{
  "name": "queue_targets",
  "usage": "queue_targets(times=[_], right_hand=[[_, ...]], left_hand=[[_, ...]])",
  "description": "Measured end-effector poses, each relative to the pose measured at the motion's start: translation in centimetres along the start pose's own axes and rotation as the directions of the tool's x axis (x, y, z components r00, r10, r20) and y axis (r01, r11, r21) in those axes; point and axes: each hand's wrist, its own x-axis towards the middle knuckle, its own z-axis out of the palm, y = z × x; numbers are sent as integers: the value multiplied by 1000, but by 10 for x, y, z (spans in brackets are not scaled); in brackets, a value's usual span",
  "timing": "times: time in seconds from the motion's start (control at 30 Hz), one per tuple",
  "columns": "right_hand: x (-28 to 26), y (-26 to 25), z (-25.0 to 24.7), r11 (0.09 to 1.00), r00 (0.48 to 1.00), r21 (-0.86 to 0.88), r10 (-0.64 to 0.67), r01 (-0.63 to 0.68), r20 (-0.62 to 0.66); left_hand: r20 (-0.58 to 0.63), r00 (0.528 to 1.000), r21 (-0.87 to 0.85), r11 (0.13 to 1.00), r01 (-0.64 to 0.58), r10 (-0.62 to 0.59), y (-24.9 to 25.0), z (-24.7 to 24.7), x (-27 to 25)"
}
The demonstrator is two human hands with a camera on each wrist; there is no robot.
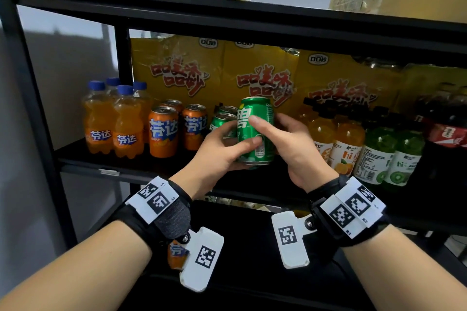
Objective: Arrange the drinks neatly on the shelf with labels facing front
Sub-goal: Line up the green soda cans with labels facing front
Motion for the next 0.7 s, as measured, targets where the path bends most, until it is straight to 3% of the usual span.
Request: queue_targets(times=[0.2, 0.3, 0.47, 0.7], right_hand=[[3, -5, 0, 998, 999, -58, -39, 38, -15], [4, -5, -3, 997, 997, -55, -56, 53, -54], [4, -1, -3, 999, 996, 14, -42, 43, -75], [2, -2, -8, 999, 999, -39, -28, 29, 19]], left_hand=[[-65, 992, 159, 983, -96, 107, -9, 1, 3], [-13, 999, 155, 988, -27, 29, -6, 1, 5], [90, 991, -51, 994, 100, -95, -2, -2, 5], [-3, 1000, 60, 998, -17, 17, -3, 0, 7]])
